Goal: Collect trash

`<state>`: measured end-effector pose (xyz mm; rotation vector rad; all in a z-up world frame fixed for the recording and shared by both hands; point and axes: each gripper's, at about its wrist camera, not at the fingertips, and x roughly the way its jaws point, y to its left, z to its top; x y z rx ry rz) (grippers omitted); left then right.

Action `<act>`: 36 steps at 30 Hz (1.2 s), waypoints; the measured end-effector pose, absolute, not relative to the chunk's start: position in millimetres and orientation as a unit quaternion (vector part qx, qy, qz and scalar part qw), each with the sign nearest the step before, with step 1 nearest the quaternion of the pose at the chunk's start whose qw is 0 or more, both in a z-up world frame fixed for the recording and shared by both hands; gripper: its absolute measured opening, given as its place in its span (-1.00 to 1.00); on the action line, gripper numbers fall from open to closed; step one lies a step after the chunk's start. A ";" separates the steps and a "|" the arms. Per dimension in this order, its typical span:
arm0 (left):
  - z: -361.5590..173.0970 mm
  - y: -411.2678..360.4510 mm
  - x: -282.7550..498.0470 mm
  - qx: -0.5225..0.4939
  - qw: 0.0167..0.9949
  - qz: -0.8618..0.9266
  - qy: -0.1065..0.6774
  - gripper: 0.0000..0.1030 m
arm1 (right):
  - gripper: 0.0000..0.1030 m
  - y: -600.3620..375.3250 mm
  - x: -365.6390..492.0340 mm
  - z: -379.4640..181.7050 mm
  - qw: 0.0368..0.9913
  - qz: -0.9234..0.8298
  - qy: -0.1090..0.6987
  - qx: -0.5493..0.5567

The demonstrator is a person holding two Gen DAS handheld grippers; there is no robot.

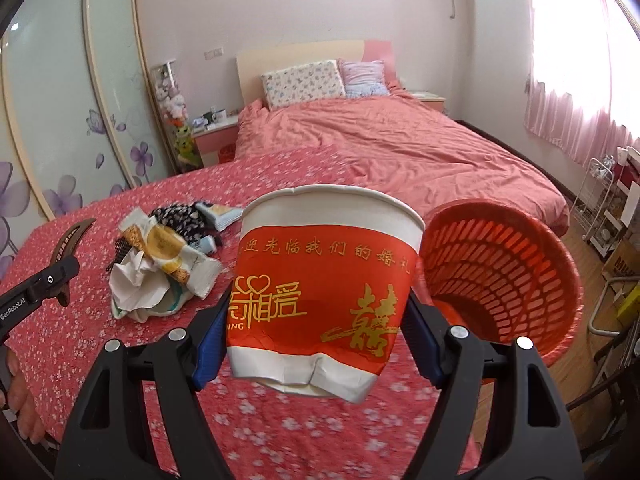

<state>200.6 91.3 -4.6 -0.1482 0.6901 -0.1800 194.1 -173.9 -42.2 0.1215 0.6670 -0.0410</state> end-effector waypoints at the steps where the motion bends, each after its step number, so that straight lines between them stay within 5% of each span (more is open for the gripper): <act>1: -2.2 83.3 199.9 -0.071 0.934 -0.096 0.336 -0.41 | 0.45 -178.8 192.2 -40.8 0.944 -0.024 0.323 0.061; 18: 5.4 -90.0 219.4 -0.043 0.905 -0.253 0.340 -0.41 | 0.45 -291.1 180.1 -43.8 0.942 -0.109 0.297 0.110; 36: -47.2 -243.7 265.3 0.012 0.861 -0.336 0.382 -0.41 | 0.47 -385.6 199.6 -73.8 0.922 -0.141 0.301 0.197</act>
